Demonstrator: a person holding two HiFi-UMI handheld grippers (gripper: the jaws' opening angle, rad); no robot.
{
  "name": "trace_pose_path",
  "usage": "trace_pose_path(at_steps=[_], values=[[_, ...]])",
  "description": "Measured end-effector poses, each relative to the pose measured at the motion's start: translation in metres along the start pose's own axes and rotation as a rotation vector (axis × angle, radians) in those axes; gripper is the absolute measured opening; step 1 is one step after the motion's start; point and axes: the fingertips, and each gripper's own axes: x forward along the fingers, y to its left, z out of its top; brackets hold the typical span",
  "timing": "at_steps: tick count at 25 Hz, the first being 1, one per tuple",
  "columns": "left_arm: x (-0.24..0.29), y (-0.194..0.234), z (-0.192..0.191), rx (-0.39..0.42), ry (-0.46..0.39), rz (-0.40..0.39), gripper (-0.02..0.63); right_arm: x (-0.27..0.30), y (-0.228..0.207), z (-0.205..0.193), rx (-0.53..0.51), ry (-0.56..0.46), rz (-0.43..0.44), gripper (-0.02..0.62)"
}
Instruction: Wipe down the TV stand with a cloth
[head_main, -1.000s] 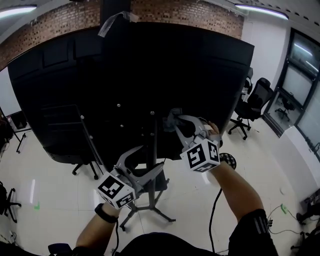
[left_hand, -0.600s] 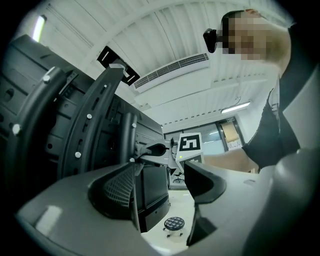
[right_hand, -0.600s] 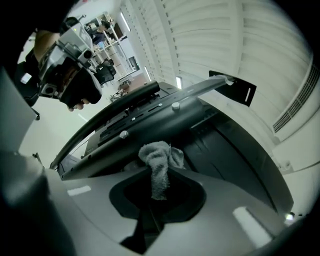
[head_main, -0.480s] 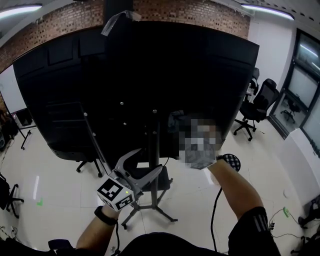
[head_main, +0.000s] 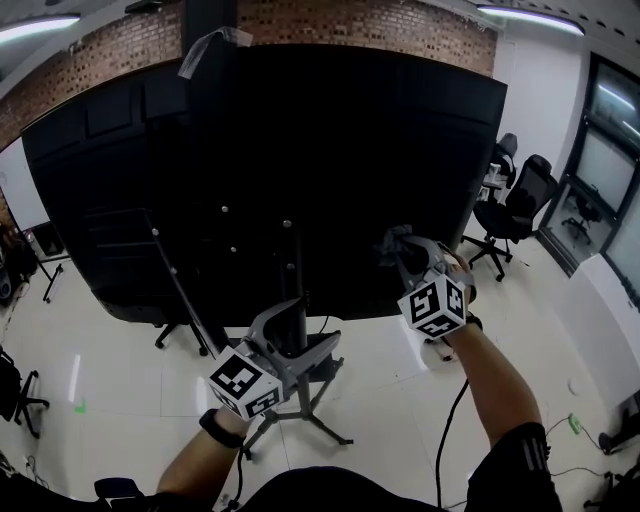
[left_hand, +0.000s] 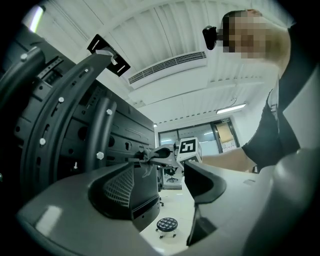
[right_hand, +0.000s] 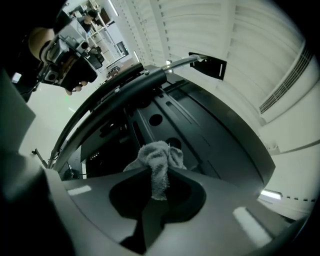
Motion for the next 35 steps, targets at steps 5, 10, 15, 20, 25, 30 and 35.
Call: trace_pose_path(at_steps=[5, 10, 15, 20, 25, 30, 35], values=[[0.004, -0.006, -0.007, 0.002, 0.011, 0.012, 0.337, -0.009, -0.011, -0.015, 0.041, -0.003, -0.011, 0.035], [-0.01, 0.0, -0.008, 0.011, 0.018, 0.057, 0.337, -0.023, -0.018, 0.013, 0.089, -0.106, -0.021, 0.037], [-0.037, 0.009, 0.01, 0.036, 0.002, 0.099, 0.337, -0.04, -0.016, 0.07, 0.083, -0.228, -0.026, 0.037], [-0.074, 0.024, 0.023, 0.041, -0.021, 0.115, 0.337, -0.057, -0.001, 0.154, 0.019, -0.326, -0.029, 0.037], [-0.126, 0.052, 0.039, 0.071, -0.04, 0.133, 0.337, -0.056, 0.022, 0.236, -0.011, -0.388, -0.026, 0.037], [-0.188, 0.091, 0.06, 0.08, -0.062, 0.178, 0.337, -0.04, 0.052, 0.317, -0.039, -0.43, 0.002, 0.037], [-0.256, 0.131, 0.079, 0.106, -0.082, 0.229, 0.337, -0.02, 0.094, 0.403, -0.063, -0.471, 0.038, 0.037]])
